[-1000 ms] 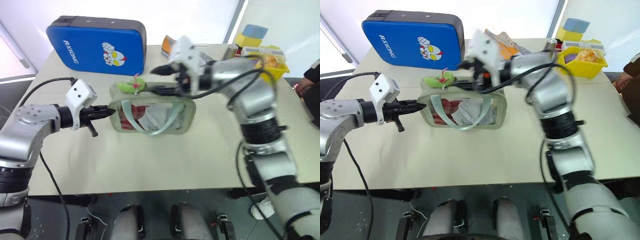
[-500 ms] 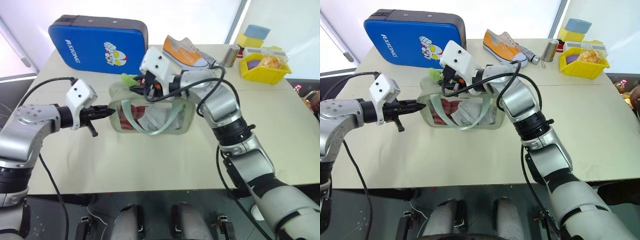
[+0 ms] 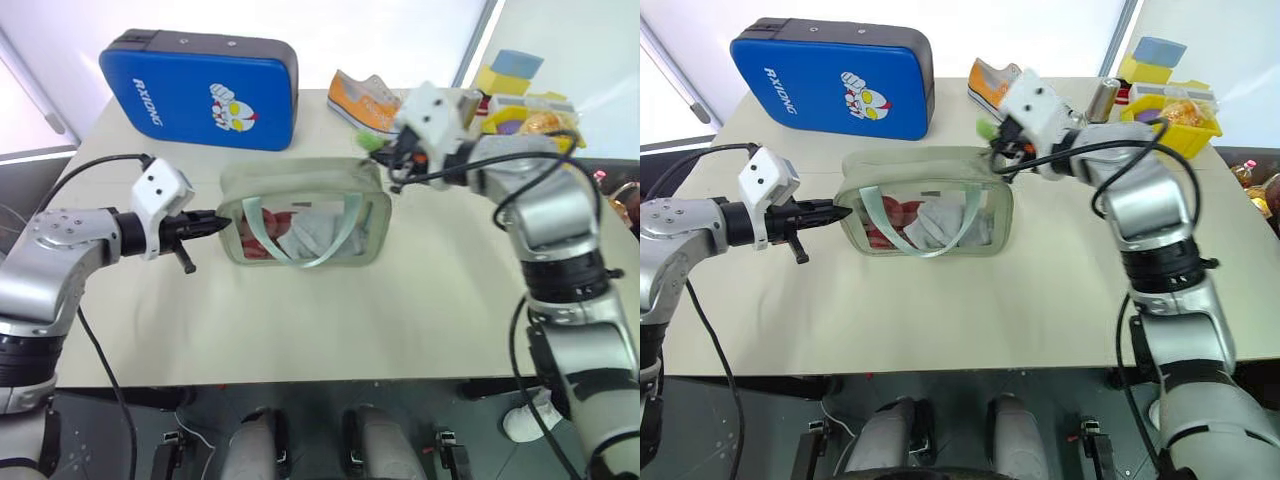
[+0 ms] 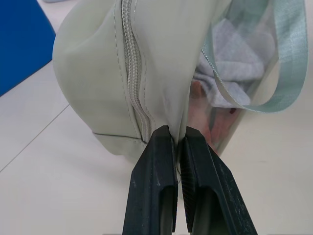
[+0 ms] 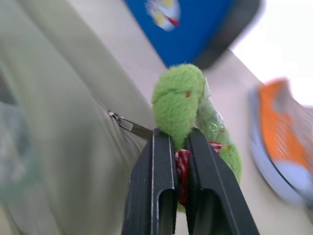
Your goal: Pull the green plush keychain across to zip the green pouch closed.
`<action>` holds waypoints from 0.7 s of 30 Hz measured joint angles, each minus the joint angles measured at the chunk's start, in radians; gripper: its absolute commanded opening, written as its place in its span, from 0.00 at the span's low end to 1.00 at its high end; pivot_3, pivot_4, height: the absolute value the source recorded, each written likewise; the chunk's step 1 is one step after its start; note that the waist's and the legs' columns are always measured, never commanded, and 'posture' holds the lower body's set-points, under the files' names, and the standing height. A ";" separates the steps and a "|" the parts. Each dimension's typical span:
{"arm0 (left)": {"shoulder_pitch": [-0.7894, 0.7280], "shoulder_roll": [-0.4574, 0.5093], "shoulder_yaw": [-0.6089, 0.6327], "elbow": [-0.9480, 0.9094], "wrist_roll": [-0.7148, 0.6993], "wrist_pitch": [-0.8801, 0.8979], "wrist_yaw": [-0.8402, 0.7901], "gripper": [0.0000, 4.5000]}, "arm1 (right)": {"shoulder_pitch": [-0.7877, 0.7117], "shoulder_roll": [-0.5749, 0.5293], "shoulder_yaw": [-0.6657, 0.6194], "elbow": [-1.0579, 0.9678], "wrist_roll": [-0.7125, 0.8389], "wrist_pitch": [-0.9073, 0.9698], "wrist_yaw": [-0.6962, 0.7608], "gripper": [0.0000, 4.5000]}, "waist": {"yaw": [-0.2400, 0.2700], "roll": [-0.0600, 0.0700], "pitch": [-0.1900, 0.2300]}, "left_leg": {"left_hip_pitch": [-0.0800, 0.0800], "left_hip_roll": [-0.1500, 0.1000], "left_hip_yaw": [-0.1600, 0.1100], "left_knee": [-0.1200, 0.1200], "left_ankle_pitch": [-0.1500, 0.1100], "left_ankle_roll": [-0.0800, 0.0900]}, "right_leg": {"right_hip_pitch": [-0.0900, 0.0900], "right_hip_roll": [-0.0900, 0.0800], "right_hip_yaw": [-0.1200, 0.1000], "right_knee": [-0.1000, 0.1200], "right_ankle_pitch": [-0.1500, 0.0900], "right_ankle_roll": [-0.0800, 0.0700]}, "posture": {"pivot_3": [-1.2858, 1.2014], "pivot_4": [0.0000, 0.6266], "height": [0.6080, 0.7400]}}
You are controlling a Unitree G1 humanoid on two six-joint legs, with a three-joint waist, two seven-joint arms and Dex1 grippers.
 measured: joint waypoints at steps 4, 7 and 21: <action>-0.013 -0.019 -0.011 -0.001 -0.002 -0.010 0.000 0.00 | 0.111 -0.069 -0.001 -0.041 -0.026 -0.009 -0.039 0.02 | -0.001 0.000 0.000 | 0.000 0.000 0.000 0.000 0.000 0.000 | 0.000 0.000 0.000 0.000 0.000 0.000 | 0.52 0.24 1.00; -0.021 -0.036 -0.024 0.001 -0.001 -0.014 0.000 0.00 | 0.248 -0.067 -0.002 -0.026 -0.036 -0.052 -0.081 0.02 | 0.004 -0.001 0.000 | 0.000 -0.001 0.000 0.000 0.000 0.000 | 0.001 0.000 0.000 -0.001 0.000 0.000 | 0.52 0.24 1.00; -0.027 -0.031 -0.033 0.018 0.019 -0.011 0.001 0.00 | 0.354 0.214 -0.084 0.074 0.039 -0.060 -0.225 0.02 | -0.003 -0.002 -0.002 | 0.004 0.000 -0.001 0.000 0.000 0.000 | 0.005 0.001 0.000 0.000 0.000 0.000 | 0.52 0.24 1.00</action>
